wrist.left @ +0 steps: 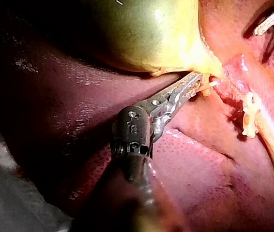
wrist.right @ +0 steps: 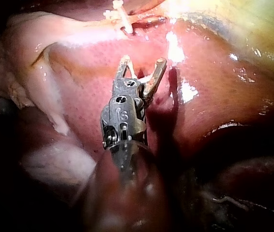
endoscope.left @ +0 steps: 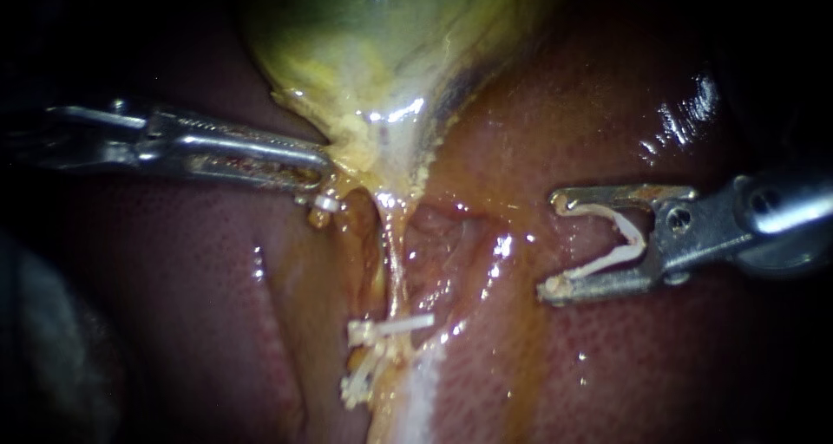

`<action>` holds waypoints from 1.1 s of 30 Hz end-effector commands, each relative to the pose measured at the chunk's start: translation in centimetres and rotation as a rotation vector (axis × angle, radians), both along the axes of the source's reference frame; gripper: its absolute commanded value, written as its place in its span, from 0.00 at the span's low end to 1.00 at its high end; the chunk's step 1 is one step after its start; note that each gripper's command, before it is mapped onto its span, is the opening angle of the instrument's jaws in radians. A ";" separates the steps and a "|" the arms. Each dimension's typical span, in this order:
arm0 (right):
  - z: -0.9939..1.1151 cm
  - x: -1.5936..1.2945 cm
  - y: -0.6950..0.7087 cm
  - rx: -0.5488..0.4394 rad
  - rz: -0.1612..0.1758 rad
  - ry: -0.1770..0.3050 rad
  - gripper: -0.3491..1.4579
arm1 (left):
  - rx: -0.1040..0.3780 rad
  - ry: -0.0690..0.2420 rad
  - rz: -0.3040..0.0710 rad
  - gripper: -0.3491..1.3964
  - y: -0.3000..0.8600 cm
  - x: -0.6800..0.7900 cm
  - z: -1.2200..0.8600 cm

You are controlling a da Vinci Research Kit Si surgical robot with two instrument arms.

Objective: Clipping second clip right tube

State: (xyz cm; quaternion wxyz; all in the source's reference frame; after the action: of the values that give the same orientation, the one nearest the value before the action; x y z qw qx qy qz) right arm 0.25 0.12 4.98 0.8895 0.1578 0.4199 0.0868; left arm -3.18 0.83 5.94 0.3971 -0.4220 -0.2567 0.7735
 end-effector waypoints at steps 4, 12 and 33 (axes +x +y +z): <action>0.00 0.00 0.00 0.000 0.000 0.000 0.47 | 0.004 -0.003 0.003 0.00 0.00 0.08 -0.09; -0.04 0.01 0.02 -0.003 0.000 0.001 0.47 | 0.014 0.000 -0.020 0.00 0.16 0.44 -0.68; 0.00 0.72 -0.06 0.225 0.022 0.115 0.46 | -0.002 -0.007 -0.026 0.00 0.14 0.38 -0.79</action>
State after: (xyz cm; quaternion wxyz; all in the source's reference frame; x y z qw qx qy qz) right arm 1.02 0.05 5.02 0.8388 0.2598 0.4587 0.1360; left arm -2.81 0.98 5.15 0.4055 -0.4283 -0.2519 0.7673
